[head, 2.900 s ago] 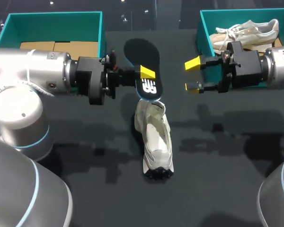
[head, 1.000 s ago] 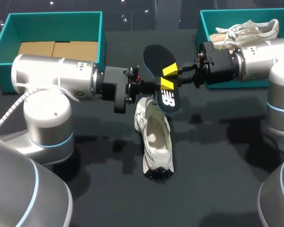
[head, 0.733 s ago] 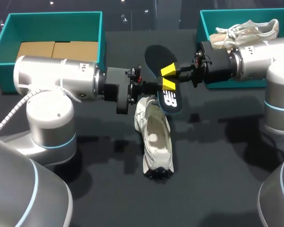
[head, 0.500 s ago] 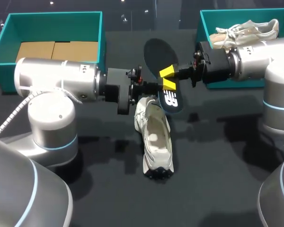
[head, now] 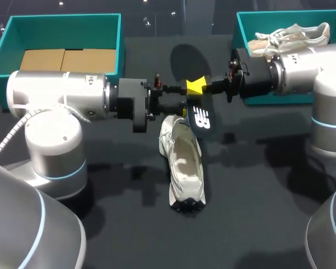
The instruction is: Take the shoe out of the shoebox, open the shoe tongue, remove and reinsert the insole, then place the shoe into the shoebox
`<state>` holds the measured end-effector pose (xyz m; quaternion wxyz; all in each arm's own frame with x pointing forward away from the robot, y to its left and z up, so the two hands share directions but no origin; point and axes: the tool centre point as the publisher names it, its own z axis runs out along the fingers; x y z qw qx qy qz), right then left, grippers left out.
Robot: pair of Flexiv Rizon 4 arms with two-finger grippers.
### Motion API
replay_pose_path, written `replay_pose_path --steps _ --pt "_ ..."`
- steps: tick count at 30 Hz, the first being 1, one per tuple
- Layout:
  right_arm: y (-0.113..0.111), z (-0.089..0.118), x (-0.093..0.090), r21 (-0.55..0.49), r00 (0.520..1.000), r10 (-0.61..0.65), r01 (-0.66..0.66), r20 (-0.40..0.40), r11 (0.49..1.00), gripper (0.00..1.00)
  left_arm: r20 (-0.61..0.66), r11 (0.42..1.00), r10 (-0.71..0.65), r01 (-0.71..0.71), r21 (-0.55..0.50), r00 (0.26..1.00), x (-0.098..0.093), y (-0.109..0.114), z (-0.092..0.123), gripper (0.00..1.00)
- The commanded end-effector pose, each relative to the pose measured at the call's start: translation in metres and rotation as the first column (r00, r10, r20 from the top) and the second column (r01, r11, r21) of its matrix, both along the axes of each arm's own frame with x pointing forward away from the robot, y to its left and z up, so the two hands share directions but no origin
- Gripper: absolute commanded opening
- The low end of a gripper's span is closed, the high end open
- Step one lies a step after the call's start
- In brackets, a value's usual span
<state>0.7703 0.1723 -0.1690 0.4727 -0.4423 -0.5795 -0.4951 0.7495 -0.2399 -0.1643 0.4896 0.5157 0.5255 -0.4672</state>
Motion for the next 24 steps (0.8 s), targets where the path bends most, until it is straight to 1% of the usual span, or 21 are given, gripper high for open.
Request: replay_pose_path --steps 1,4,5,7,19,20,22,24 --pt "-0.004 0.0 -0.004 0.003 1.0 -0.011 0.011 -0.001 1.0 0.0 -0.018 1.0 0.015 -0.015 0.026 1.0 -0.004 0.037 0.012 1.0" --pt "-0.006 0.0 -0.005 0.007 1.0 -0.017 0.017 -0.006 1.0 0.0 -0.025 0.997 0.024 -0.022 0.074 0.999 0.005 0.054 0.021 1.0" --pt "-0.006 0.0 -0.006 0.011 1.0 -0.019 0.019 -0.01 1.0 0.0 -0.005 0.995 0.032 -0.032 0.093 0.999 0.01 0.061 0.025 1.0" --pt "-0.006 -0.001 -0.007 0.027 1.0 -0.019 0.019 -0.016 0.999 0.0 -0.005 0.995 0.032 -0.032 0.093 0.999 0.01 0.061 0.025 1.0" --pt "-0.006 -0.001 -0.007 0.027 1.0 -0.019 0.019 -0.016 0.999 0.0 -0.005 0.995 0.032 -0.032 0.093 0.999 0.01 0.061 0.025 1.0" --pt "-0.006 -0.001 -0.007 0.027 1.0 -0.019 0.019 -0.016 0.999 0.0 -0.007 0.995 0.029 -0.028 0.1 1.0 0.016 0.063 0.032 1.0" --pt "-0.006 -0.003 -0.007 0.028 1.0 -0.017 0.018 -0.026 0.999 0.0 0.002 0.99 0.017 -0.017 0.137 1.0 0.026 0.067 0.041 1.0" --pt "-0.004 -0.01 -0.009 0.047 0.999 -0.017 0.019 -0.043 0.999 0.0 0.001 0.97 0.01 -0.01 0.245 1.0 0.038 0.071 0.052 1.0"
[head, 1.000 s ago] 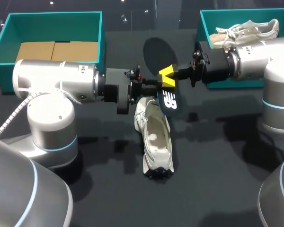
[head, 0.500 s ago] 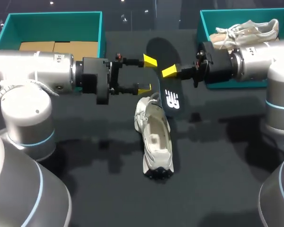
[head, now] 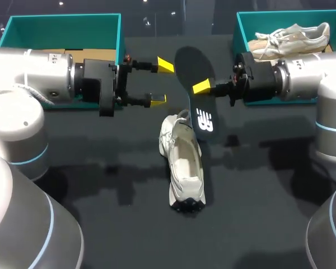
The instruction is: Take the shoe out of the shoebox, open the shoe tongue, remove and reinsert the insole, then place the shoe into the shoebox
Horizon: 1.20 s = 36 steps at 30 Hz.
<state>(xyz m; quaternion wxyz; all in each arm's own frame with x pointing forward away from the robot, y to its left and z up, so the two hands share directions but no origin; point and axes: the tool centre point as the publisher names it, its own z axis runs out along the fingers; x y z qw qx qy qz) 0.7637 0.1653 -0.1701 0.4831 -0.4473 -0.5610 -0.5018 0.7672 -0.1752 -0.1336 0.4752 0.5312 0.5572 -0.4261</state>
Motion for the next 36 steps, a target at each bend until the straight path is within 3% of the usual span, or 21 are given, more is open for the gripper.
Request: replay_pose_path --steps 1,4,20,22,25,28,36 --pt "0.004 -0.011 -0.003 0.019 1.0 0.0 0.001 -0.017 1.0 0.0 -0.03 0.982 -0.032 0.037 0.183 0.999 0.024 0.007 0.023 1.0" --pt "0.007 -0.015 -0.008 0.036 1.0 -0.011 0.012 -0.03 0.999 0.0 -0.074 0.922 -0.049 0.073 0.38 0.996 0.041 0.014 0.031 1.0" --pt "0.017 -0.018 -0.019 0.028 0.998 -0.037 0.038 -0.052 0.999 0.0 -0.074 0.922 -0.049 0.073 0.38 0.996 0.041 0.014 0.031 1.0" --pt "0.018 -0.019 -0.02 0.026 0.998 -0.036 0.038 -0.057 0.999 0.0 -0.032 0.916 -0.082 0.088 0.392 0.996 0.047 0.013 0.046 1.0" --pt "0.018 -0.02 -0.022 0.028 0.998 -0.038 0.04 -0.058 0.999 0.0 -0.027 0.865 -0.131 0.128 0.484 0.991 0.055 0.006 0.064 1.0" --pt "0.019 -0.021 -0.024 0.03 0.997 -0.043 0.045 -0.057 0.999 0.0 -0.085 0.771 -0.157 0.176 0.611 0.984 0.066 -0.006 0.076 1.0" --pt "0.021 -0.019 -0.026 0.031 0.997 -0.056 0.058 -0.053 0.998 0.0 -0.202 0.517 -0.173 0.263 0.814 0.964 0.078 -0.034 0.078 1.0"
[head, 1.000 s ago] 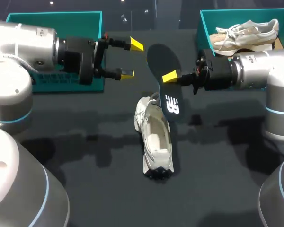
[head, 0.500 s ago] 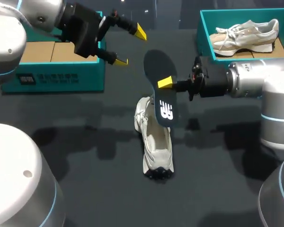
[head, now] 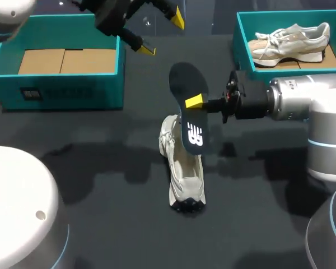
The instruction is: Take the shoe out of the shoebox, open the shoe tongue, remove and reinsert the insole, then place the shoe into the shoebox
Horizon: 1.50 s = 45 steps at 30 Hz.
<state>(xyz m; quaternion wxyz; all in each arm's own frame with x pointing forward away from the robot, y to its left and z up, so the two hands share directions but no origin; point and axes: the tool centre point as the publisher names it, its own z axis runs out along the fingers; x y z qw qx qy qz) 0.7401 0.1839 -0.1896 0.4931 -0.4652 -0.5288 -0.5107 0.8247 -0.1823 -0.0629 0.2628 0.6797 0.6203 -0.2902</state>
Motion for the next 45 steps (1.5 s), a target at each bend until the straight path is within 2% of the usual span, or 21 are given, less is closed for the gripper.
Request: replay_pose_path --steps 1,5,14,19,22,36,39,45 --pt "0.002 0.001 -0.003 -0.001 1.0 -0.01 0.01 0.0 1.0 0.0 -0.089 0.897 -0.072 0.103 0.431 0.993 0.021 -0.03 0.007 1.0" --pt "0.002 0.001 -0.003 -0.001 1.0 -0.01 0.01 0.0 1.0 0.0 -0.085 0.84 -0.078 0.111 0.532 0.993 0.021 -0.038 0.007 1.0" --pt "0.002 0.001 -0.003 -0.001 1.0 -0.01 0.01 0.0 1.0 0.0 -0.059 0.75 -0.048 0.075 0.657 0.997 0.018 -0.045 0.008 1.0" --pt "0.002 0.001 -0.003 -0.001 1.0 -0.01 0.01 0.0 1.0 0.0 -0.047 0.678 -0.028 0.054 0.733 0.998 0.014 -0.05 0.001 1.0" --pt "0.002 0.001 -0.003 -0.001 1.0 -0.01 0.01 0.0 1.0 0.0 0.001 0.633 0.016 -0.011 0.774 1.0 0.012 -0.052 -0.004 1.0" --pt "0.002 0.001 -0.003 -0.001 1.0 -0.01 0.01 0.0 1.0 0.0 -0.022 0.633 0.105 -0.05 0.772 0.994 0.005 -0.054 -0.013 1.0" --pt "0.002 0.001 -0.003 -0.001 1.0 -0.01 0.01 0.0 1.0 0.0 -0.019 0.672 0.13 -0.074 0.737 0.991 0.004 -0.048 -0.012 1.0" --pt "0.002 0.001 -0.003 -0.001 1.0 -0.01 0.01 0.0 1.0 0.0 -0.096 0.836 0.144 -0.07 0.544 0.985 -0.003 -0.028 -0.01 1.0"
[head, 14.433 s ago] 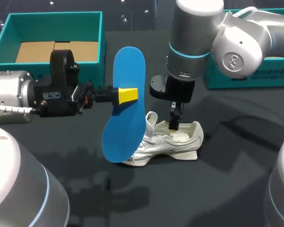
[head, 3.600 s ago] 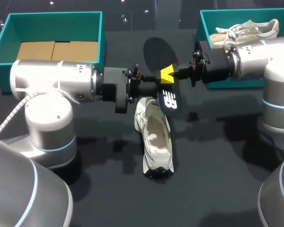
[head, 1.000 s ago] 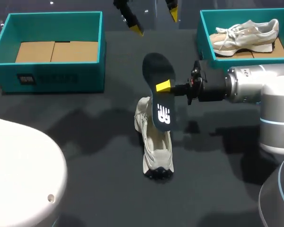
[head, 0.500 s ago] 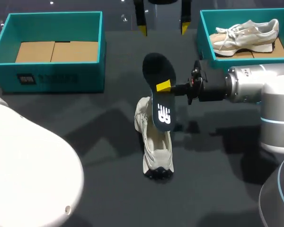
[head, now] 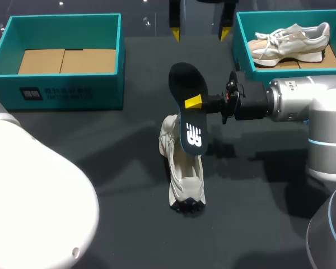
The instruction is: Take the shoe out of the shoebox, open the shoe tongue, remove and reinsert the insole, then place the shoe into the shoebox
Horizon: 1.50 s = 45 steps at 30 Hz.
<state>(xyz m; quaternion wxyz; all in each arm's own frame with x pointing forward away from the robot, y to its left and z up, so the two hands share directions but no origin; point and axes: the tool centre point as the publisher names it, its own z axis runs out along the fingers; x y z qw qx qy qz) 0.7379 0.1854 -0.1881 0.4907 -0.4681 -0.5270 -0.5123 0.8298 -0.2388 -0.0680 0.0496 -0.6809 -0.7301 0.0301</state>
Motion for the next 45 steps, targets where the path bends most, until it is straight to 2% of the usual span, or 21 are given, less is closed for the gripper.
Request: replay_pose_path --steps 1,9,12,17,18,32,38,40,42,43,45 --pt "0.001 -0.001 0.0 0.0 1.0 -0.001 0.001 0.0 1.0 0.0 -0.03 0.959 0.039 -0.046 -0.28 0.999 -0.01 0.031 -0.005 1.0" --pt "0.001 -0.001 0.0 0.0 1.0 -0.001 0.001 0.0 1.0 0.0 -0.065 0.87 0.121 -0.138 -0.473 0.99 -0.022 0.057 -0.015 1.0" --pt "0.001 -0.001 0.0 0.0 1.0 -0.001 0.001 0.0 1.0 0.0 -0.055 0.807 0.136 -0.143 -0.572 0.989 -0.026 0.065 -0.021 1.0" --pt "0.001 -0.001 0.0 0.0 1.0 -0.001 0.001 0.0 1.0 0.0 -0.001 0.646 0.243 -0.163 -0.745 0.97 -0.036 0.08 -0.022 1.0" --pt "0.001 -0.001 0.0 0.0 1.0 -0.001 0.001 0.0 1.0 0.0 0.007 0.63 0.248 -0.156 -0.76 0.969 -0.038 0.083 -0.021 1.0" --pt "0.001 -0.001 0.0 0.0 1.0 -0.001 0.001 0.0 1.0 0.0 0.007 0.63 0.248 -0.156 -0.76 0.969 -0.038 0.083 -0.021 1.0" --pt "0.001 -0.001 0.0 0.0 1.0 -0.001 0.001 0.0 1.0 0.0 0.008 0.496 0.258 -0.125 -0.859 0.966 -0.039 0.101 -0.034 1.0" --pt "0.001 -0.001 0.0 0.0 1.0 -0.001 0.001 0.0 1.0 0.0 0.03 0.444 0.246 -0.085 -0.892 0.969 -0.041 0.104 -0.039 1.0" --pt "0.001 -0.001 0.0 0.0 1.0 -0.001 0.001 0.0 1.0 0.0 0.124 0.374 0.236 0.027 -0.927 0.964 -0.046 0.107 -0.045 1.0" --pt "0.001 -0.001 0.0 0.0 1.0 -0.001 0.001 0.0 1.0 0.0 0.095 0.342 0.202 0.021 -0.939 0.975 -0.048 0.109 -0.048 1.0" --pt "0.001 -0.001 0.0 0.0 1.0 -0.001 0.001 0.0 1.0 0.0 0.095 0.342 0.202 0.021 -0.939 0.975 -0.048 0.109 -0.048 1.0"
